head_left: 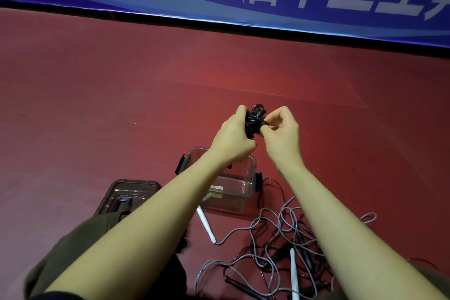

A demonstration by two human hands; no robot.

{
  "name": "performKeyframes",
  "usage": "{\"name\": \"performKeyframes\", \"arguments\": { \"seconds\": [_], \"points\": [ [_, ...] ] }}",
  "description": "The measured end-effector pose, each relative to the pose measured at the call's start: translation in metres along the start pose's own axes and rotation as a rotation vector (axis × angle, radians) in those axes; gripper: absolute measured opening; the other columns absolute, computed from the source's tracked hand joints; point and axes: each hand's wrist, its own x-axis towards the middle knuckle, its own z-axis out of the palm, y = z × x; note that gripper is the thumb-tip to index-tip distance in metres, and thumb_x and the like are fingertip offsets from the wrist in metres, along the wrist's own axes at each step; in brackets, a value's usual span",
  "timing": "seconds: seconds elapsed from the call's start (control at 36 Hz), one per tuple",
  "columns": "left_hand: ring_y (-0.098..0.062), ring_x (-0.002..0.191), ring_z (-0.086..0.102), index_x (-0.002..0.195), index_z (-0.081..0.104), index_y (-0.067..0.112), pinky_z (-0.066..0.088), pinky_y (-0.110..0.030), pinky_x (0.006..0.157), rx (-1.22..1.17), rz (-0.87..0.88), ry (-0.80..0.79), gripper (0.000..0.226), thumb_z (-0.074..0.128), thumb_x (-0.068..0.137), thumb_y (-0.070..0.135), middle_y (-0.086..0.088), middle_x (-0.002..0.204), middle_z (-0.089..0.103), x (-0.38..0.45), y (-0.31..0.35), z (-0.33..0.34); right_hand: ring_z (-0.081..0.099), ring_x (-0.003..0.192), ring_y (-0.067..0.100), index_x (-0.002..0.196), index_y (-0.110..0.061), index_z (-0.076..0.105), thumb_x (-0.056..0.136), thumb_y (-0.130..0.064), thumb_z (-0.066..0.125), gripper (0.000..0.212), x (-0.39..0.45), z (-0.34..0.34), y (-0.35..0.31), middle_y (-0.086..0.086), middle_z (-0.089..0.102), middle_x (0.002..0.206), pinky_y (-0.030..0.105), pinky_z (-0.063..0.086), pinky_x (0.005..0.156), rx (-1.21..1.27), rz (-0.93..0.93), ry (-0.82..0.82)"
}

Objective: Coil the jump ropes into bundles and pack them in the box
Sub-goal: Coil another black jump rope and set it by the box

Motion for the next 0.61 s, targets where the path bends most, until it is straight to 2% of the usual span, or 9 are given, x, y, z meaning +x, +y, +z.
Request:
{"name": "performKeyframes", "arguments": {
  "seconds": [0.08,0.14,0.19,0.25,0.33,0.42,0.53,0.61],
  "points": [
    [-0.029,0.078,0.056,0.123,0.04,0.02,0.047,-0.039,0.06,0.081,0.039,0.037,0.056,0.052,0.072,0.001,-0.004,0.093,0.061,-0.0003,0.0004,-0.0004,0.062,0.074,0.018,0.073,-0.023,0.049,0.079,0.009,0.05,0.032,0.0005,-0.0009,0.0036,-0.004,0.059,0.075,0.048,0.055,0.074,-0.023,-0.013,0.001],
    [-0.03,0.083,0.056,0.125,0.041,0.023,0.044,-0.035,0.059,0.169,0.062,0.086,0.056,0.051,0.073,0.003,-0.004,0.099,0.06,-0.0002,0.0005,-0.0016,0.066,0.076,0.015,0.079,-0.018,0.056,0.084,0.005,0.053,0.024,-0.0006,-0.0025,0.0035,-0.003,0.064,0.078,0.04,0.056,0.068,-0.026,-0.017,-0.001],
    [-0.032,0.085,0.056,0.126,0.041,0.022,0.038,-0.032,0.059,0.28,0.077,0.126,0.054,0.05,0.076,0.004,-0.005,0.101,0.056,-0.0005,0.0005,-0.0027,0.064,0.065,0.01,0.084,-0.01,0.06,0.087,0.004,0.054,0.015,-0.0015,-0.0035,0.0017,0.0,0.065,0.076,0.03,0.054,0.06,0.014,-0.01,0.006],
    [-0.033,0.086,0.056,0.131,0.038,0.024,0.036,-0.032,0.06,0.341,0.09,0.137,0.058,0.05,0.078,0.005,-0.004,0.103,0.053,-0.0009,-0.0002,-0.0033,0.059,0.058,0.009,0.08,-0.013,0.061,0.088,0.002,0.057,0.017,-0.0021,-0.0049,-0.0004,0.0,0.064,0.071,0.025,0.052,0.058,0.05,-0.015,0.024],
    [-0.033,0.09,0.057,0.139,0.032,0.03,0.036,-0.032,0.061,0.369,0.101,0.117,0.068,0.05,0.078,0.004,-0.002,0.109,0.052,-0.0014,-0.0023,-0.0051,0.057,0.057,0.011,0.074,-0.021,0.062,0.087,-0.001,0.06,0.024,-0.0028,-0.0063,-0.0001,-0.001,0.063,0.067,0.026,0.051,0.059,0.074,-0.024,0.034],
    [-0.034,0.087,0.057,0.139,0.031,0.032,0.038,-0.033,0.061,0.397,0.117,0.124,0.068,0.048,0.08,0.004,-0.001,0.109,0.052,-0.0029,-0.0056,-0.0067,0.054,0.058,0.011,0.072,-0.021,0.063,0.087,-0.004,0.061,0.023,-0.0038,-0.0061,-0.0001,-0.001,0.064,0.067,0.03,0.049,0.06,0.089,-0.021,0.04],
    [-0.034,0.08,0.057,0.138,0.032,0.032,0.036,-0.032,0.056,0.479,0.131,0.139,0.064,0.049,0.083,0.005,0.0,0.105,0.05,-0.0061,-0.008,-0.0053,0.055,0.06,0.002,0.071,-0.015,0.063,0.085,-0.005,0.062,0.018,-0.0027,-0.0067,-0.0012,-0.004,0.064,0.065,0.024,0.044,0.062,0.076,0.003,0.043],
    [-0.033,0.075,0.056,0.14,0.032,0.03,0.032,-0.03,0.053,0.563,0.136,0.147,0.063,0.049,0.085,0.006,-0.001,0.104,0.048,-0.0082,-0.0089,-0.0051,0.054,0.064,0.007,0.066,-0.011,0.06,0.082,-0.003,0.063,0.018,0.0004,-0.0068,0.0004,0.002,0.062,0.066,0.025,0.042,0.063,0.036,0.05,0.035]
  ]
}}
